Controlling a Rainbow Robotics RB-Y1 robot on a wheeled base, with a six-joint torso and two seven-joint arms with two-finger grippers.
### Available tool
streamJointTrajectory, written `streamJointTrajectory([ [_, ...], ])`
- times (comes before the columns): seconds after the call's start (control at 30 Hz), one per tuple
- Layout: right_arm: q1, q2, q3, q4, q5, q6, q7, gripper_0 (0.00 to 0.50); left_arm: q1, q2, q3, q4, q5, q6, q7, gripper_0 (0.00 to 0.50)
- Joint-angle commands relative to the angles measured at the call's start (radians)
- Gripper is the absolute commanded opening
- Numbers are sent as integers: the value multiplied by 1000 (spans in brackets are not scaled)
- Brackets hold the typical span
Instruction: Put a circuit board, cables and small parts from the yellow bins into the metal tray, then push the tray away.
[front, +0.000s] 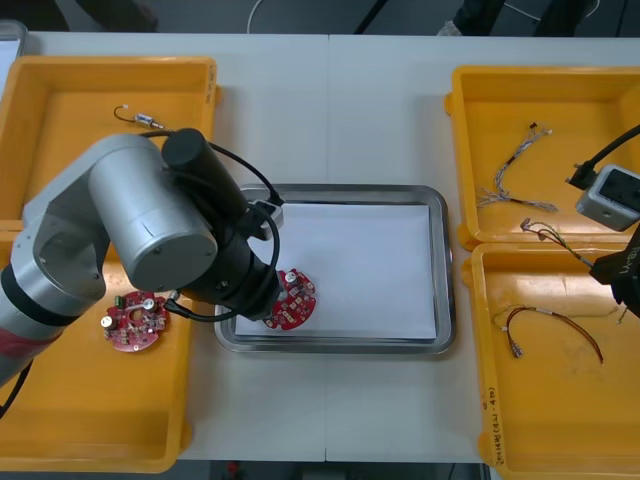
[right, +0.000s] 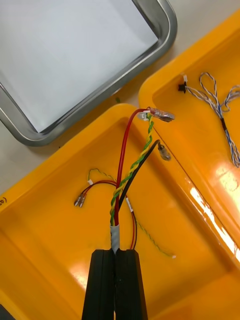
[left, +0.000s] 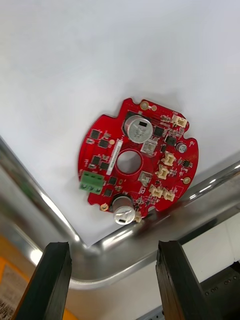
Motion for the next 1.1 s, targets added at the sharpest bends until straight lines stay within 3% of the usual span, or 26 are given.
streamJointTrajectory([
  [0.03, -81, -49, 68, -25, -13, 3, -28, 0, -67, 27, 76, -78, 24, 105, 74, 500],
  [0.17, -145, -54, 137, -25, -13, 3, -34, 0, -90, 22, 150, -83, 38, 199, 80, 500],
  [0.57, -378, -42, 447, -13, 64, 3, -40, 0, -92, -16, 391, -40, 26, 199, 84, 500],
  [0.9, -575, 100, 632, 168, 118, 3, -23, 0, -124, 15, 507, 127, -35, 199, 74, 500],
  [1.1, -653, 179, 723, 217, 194, 3, -14, 0, -187, 19, 549, 275, -97, 199, 57, 500],
])
